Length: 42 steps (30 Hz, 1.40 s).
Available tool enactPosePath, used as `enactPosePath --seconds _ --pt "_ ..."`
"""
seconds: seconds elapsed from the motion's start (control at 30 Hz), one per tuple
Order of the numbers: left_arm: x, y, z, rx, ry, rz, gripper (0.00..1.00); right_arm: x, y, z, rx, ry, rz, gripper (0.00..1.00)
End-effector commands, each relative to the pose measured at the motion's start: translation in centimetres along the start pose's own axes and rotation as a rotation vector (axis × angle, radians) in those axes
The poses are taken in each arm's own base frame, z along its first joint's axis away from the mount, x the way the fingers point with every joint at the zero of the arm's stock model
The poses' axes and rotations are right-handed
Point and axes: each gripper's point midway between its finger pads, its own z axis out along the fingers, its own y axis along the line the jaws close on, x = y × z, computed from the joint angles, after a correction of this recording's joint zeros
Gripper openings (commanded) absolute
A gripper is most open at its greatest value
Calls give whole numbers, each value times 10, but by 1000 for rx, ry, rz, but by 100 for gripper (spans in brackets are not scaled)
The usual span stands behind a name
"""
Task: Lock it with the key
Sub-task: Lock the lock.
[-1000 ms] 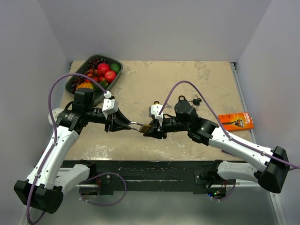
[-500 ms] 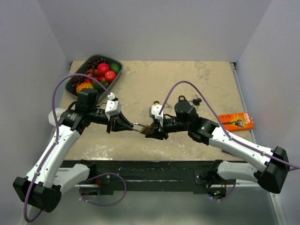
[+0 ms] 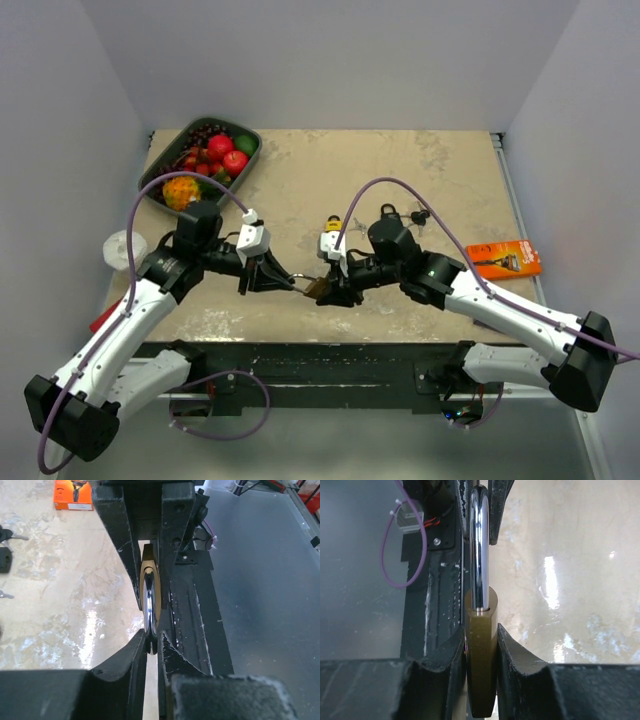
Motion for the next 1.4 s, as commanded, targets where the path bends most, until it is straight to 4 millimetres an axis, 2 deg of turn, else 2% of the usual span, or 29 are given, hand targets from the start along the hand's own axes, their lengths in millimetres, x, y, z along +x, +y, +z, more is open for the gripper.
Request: enactPosePath --seconds 0.0,0.13,0.2,0.33,0.47,0.57,0.67,0.73,0.8,0.87,0.97,1.0,1.03,1.1,1.13,1.17,1.23,1.27,1.3,1.37 --pt "4 -25 27 142 -25 2 0 -150 27 -15 -58 -443 -325 0" --pt "17 -33 38 179 -32 -57 0 -165 35 -17 -67 -489 -351 0" --pt "13 -37 43 196 -57 -63 0 -174 40 -18 -75 -520 -355 0" --pt "28 -44 48 228 -37 -80 0 -187 36 -24 -36 -556 -367 0" --pt "45 -50 44 226 5 -111 0 -191 33 -31 -8 -554 -377 0" --pt "47 -40 36 186 7 -123 0 -180 27 -34 10 -523 -377 0" --pt "30 -27 27 139 -26 -98 0 -160 22 -27 14 -460 -350 0" --pt "8 -15 17 98 -80 -74 0 -144 17 -22 20 -426 -308 0" --pt "-9 -6 3 51 -132 -114 0 -136 9 -21 53 -405 -274 0" --pt "-28 2 -6 22 -178 -57 0 -129 0 -21 80 -389 -225 0" --pt "-48 9 -20 -13 -223 -93 0 -121 -10 -25 104 -369 -165 39" --pt "-53 10 -22 -20 -237 -99 0 -119 -12 -27 118 -371 -150 64" --pt "-64 10 -25 -28 -267 -40 0 -117 -17 -30 133 -372 -129 73" --pt "-74 10 -30 -37 -306 -106 0 -113 -23 -32 158 -375 -118 86" --pt "-86 8 -32 -35 -338 -39 0 -112 -25 -35 158 -383 -80 88" --pt "-91 5 -33 -27 -359 -94 0 -113 -25 -36 158 -391 -79 91" --pt "-105 2 -36 -20 -398 -52 0 -110 -25 -38 159 -397 -76 94" --pt "-111 0 -37 -13 -418 -91 0 -115 -24 -40 163 -424 -94 98" --pt "-114 -2 -38 -6 -432 -91 0 -106 -26 -37 166 -422 -86 99" --pt "-125 -8 -41 12 -469 -83 0 -112 -27 -43 193 -472 -97 99"
